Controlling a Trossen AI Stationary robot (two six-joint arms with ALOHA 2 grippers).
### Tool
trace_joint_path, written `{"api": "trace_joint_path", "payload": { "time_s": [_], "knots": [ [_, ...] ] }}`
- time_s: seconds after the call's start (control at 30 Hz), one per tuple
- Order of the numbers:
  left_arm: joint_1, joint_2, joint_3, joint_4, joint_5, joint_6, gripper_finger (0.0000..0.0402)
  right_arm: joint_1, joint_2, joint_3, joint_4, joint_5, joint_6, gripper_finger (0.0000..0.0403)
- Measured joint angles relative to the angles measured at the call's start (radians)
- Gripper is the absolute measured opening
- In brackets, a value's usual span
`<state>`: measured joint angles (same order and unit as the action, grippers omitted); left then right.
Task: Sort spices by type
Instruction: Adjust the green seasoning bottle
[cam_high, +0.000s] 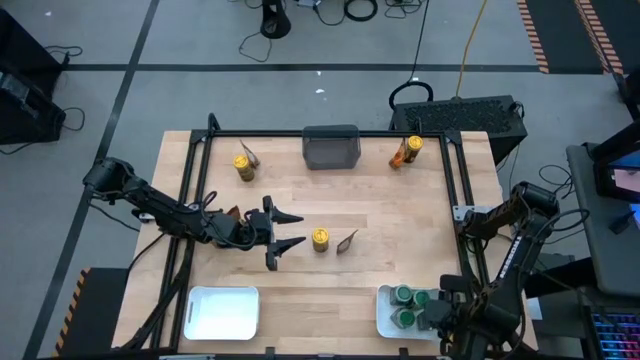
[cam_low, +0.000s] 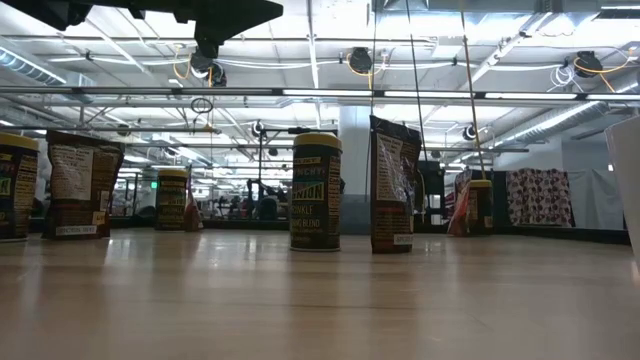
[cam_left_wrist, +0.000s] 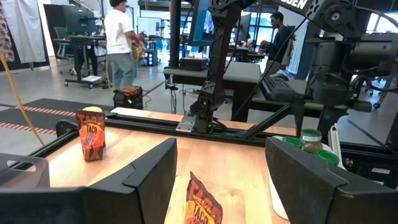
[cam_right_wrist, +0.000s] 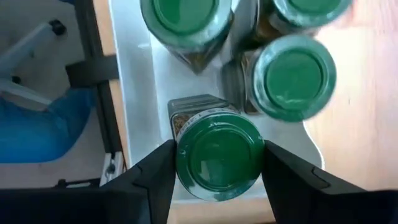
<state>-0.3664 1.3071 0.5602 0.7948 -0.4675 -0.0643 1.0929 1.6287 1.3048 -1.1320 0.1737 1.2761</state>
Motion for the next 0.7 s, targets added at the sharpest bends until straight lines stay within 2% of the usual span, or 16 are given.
{"api": "trace_joint_path", "payload": {
  "time_s": [0.7],
  "knots": [
    [0.000, 0.000, 0.000, 0.000, 0.000, 0.001, 0.0248, -0.092, 0.000, 0.001, 0.062, 0.038, -0.092, 0.0193]
  ]
}}
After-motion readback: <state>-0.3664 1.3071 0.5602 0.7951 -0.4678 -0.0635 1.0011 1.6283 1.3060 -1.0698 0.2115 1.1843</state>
